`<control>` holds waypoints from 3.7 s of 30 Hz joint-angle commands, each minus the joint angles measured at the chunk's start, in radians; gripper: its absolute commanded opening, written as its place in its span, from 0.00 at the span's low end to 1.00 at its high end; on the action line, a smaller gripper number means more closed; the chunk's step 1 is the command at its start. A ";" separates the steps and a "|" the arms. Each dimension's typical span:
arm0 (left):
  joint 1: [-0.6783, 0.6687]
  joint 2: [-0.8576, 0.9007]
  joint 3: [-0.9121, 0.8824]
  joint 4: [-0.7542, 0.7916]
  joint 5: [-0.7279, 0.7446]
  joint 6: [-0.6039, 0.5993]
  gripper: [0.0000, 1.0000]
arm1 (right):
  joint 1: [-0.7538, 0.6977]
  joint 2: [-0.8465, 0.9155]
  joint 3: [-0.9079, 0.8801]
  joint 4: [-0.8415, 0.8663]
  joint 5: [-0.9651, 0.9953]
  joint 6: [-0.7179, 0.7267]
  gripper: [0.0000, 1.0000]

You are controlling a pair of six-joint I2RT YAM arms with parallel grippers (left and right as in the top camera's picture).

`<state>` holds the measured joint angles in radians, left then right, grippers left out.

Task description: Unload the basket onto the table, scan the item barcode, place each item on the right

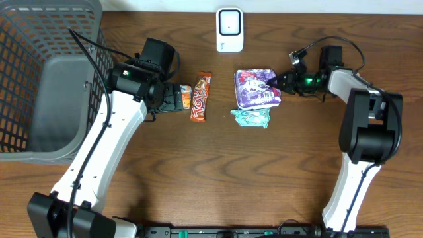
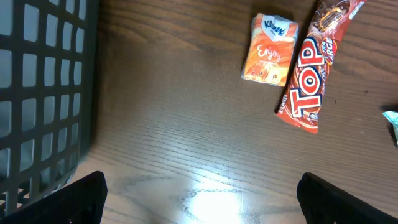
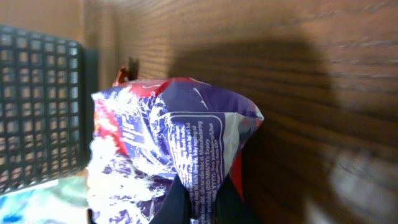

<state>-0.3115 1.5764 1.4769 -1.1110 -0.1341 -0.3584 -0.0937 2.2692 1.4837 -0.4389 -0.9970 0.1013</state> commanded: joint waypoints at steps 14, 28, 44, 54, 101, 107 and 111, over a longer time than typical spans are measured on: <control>0.003 0.005 0.000 -0.003 -0.009 0.006 0.98 | 0.193 -0.562 -0.002 -0.299 1.635 0.026 0.01; 0.003 0.005 0.000 -0.003 -0.009 0.006 0.98 | 0.344 -0.307 -0.002 -0.206 1.432 0.094 0.23; 0.003 0.005 0.000 -0.003 -0.009 0.006 0.98 | 0.211 -0.339 0.272 -0.340 0.937 0.145 0.51; 0.003 0.005 0.000 -0.003 -0.009 0.006 0.98 | 0.031 -0.320 0.108 -0.373 0.678 -0.005 0.59; 0.003 0.005 0.000 -0.003 -0.009 0.006 0.98 | 0.106 -0.267 -0.117 0.564 0.264 0.396 0.01; 0.003 0.005 0.000 -0.003 -0.009 0.006 0.98 | 0.267 -0.265 -0.117 0.628 0.696 0.399 0.01; 0.003 0.005 0.000 -0.003 -0.009 0.006 0.98 | 0.353 -0.251 -0.117 0.724 0.913 0.399 0.01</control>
<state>-0.3115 1.5764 1.4769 -1.1110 -0.1341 -0.3580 0.2008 2.0117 1.3506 0.2207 -0.3649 0.4789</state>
